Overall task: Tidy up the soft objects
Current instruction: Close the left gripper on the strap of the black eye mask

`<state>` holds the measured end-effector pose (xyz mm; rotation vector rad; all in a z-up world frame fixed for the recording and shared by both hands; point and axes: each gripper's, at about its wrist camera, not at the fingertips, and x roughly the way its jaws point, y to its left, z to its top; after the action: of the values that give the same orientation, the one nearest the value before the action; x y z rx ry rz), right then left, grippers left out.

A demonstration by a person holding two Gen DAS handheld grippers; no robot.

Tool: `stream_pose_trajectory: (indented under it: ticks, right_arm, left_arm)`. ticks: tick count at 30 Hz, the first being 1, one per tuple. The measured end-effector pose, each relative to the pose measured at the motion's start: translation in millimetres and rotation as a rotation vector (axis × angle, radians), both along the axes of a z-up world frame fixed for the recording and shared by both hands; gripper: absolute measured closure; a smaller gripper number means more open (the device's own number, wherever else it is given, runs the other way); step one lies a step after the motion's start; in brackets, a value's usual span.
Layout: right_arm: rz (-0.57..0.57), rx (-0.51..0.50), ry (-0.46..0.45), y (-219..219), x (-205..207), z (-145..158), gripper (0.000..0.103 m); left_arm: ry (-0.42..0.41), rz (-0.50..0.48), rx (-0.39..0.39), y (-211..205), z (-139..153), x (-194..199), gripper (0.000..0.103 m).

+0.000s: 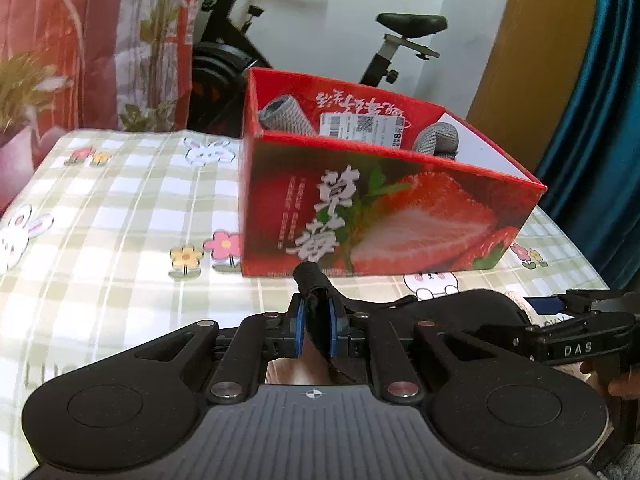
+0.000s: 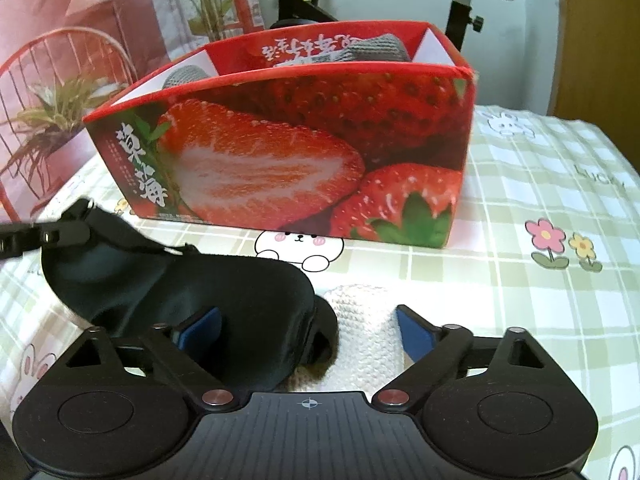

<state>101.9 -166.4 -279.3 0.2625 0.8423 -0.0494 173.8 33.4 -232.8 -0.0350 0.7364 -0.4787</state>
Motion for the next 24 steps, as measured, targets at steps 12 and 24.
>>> stream_pose_trajectory:
  ticks: [12,24]
  right_arm:
    - [-0.011,-0.055,-0.019,2,-5,17,0.035]
    - [0.04,-0.088,-0.091,15,-12,30,0.042]
  left_arm:
    - [0.048,0.072,-0.022,5,-17,-17,0.09]
    - [0.04,0.076,-0.004,5,-20,-19,0.09]
